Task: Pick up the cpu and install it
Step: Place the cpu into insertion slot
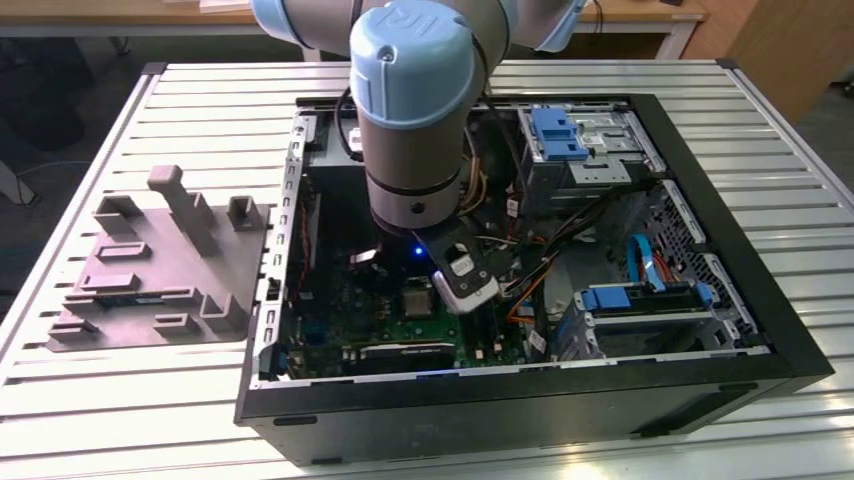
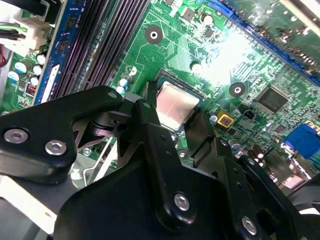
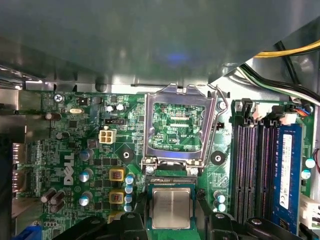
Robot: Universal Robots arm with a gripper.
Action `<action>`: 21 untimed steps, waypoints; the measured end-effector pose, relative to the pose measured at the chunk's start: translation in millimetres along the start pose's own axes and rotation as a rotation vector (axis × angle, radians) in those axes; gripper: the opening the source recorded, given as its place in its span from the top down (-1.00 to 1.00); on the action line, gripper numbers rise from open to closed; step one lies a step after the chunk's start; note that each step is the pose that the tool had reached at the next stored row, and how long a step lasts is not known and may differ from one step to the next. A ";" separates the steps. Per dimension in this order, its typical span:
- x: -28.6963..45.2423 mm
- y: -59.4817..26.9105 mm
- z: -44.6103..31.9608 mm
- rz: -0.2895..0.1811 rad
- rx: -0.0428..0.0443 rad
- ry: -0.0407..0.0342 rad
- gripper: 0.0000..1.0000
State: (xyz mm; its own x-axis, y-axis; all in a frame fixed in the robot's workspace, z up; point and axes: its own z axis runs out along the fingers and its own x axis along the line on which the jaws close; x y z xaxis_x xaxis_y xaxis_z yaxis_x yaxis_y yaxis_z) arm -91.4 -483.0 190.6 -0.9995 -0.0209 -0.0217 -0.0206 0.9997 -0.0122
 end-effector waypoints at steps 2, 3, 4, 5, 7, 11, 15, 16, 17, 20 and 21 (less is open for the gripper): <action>0.0 0.6 1.2 0.000 -0.0009 0.0000 0.06; 0.0 0.6 1.6 0.000 -0.0009 0.0002 0.06; 0.1 0.6 2.0 0.000 -0.0008 0.0003 0.06; 0.1 0.5 2.1 0.000 -0.0008 0.0004 0.06; 0.1 0.6 2.3 0.000 -0.0011 0.0002 0.06; 0.1 0.7 2.4 0.000 -0.0016 0.0000 0.06; 0.0 0.8 2.6 0.000 -0.0021 -0.0001 -0.08; 0.0 0.7 2.6 0.000 -0.0020 -0.0001 -0.08; 0.1 0.7 2.5 0.000 -0.0019 0.0000 -0.08; 0.0 0.7 1.3 0.000 -0.0015 0.0008 -0.08; -0.1 0.7 1.4 0.000 -0.0018 0.0010 -0.08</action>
State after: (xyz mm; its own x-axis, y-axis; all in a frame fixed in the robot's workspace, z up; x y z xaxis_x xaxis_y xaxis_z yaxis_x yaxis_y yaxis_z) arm -91.2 -482.3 189.3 -0.9996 -0.0208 -0.0207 -0.0206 0.9997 -0.0104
